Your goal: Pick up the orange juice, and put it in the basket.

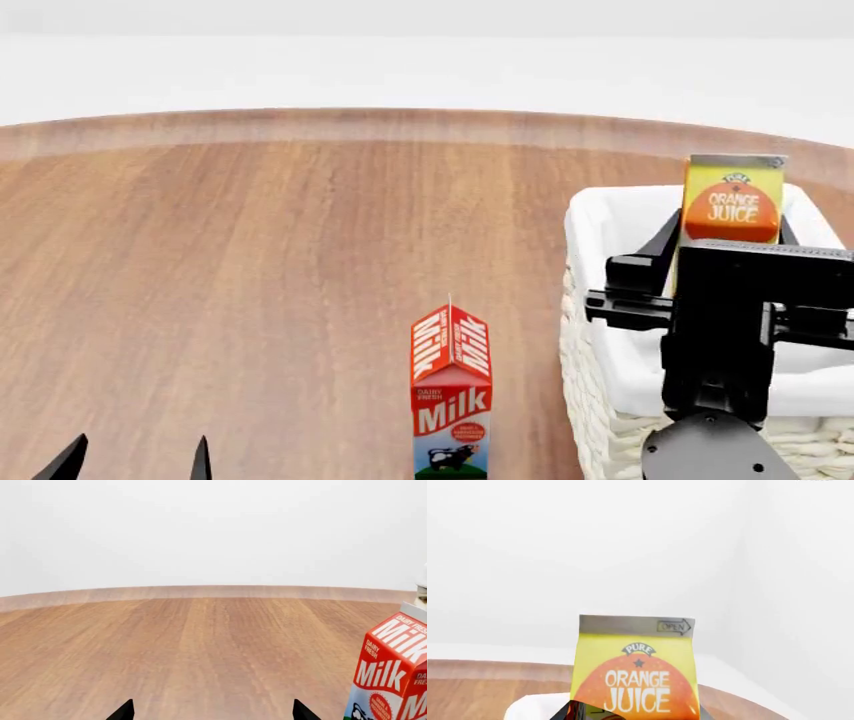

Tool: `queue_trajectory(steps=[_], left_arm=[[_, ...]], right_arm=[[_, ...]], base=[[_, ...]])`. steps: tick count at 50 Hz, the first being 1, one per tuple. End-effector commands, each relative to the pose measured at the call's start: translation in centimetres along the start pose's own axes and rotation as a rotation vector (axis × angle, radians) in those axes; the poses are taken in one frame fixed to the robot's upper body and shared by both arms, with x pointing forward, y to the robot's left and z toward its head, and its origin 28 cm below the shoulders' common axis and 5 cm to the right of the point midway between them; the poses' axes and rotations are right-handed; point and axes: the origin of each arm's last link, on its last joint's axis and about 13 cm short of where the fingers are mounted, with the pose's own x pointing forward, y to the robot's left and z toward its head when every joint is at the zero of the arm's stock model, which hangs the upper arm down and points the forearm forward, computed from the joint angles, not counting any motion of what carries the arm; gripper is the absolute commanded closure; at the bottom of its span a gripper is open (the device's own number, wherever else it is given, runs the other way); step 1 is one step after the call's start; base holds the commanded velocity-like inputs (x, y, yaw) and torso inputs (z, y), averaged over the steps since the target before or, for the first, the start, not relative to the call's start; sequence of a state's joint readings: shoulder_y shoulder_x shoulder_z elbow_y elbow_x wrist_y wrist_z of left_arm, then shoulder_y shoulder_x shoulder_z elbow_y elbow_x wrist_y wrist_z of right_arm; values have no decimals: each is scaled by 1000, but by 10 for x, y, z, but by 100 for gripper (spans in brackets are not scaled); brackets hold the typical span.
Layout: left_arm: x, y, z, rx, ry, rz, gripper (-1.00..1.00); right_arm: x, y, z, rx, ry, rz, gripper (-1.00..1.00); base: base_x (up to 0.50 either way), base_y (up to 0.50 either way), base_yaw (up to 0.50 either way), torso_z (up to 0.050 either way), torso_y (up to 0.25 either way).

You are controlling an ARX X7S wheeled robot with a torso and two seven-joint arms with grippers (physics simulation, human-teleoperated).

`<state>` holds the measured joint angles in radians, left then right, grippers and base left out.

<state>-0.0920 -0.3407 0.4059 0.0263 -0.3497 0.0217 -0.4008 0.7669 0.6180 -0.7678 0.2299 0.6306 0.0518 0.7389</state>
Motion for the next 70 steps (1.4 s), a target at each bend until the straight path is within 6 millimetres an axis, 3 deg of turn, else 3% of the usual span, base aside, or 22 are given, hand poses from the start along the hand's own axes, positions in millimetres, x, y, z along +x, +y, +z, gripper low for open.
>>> queue_trajectory(steps=[1, 70], left_arm=[[0, 0, 0, 0, 0, 0, -100], [0, 0, 0, 0, 0, 0, -100]], right_arm=[[11, 1, 4, -53, -35, -9, 100], [43, 7, -7, -65, 53, -51, 100]], base=[[0, 0, 0, 0, 10], [0, 0, 0, 0, 1]])
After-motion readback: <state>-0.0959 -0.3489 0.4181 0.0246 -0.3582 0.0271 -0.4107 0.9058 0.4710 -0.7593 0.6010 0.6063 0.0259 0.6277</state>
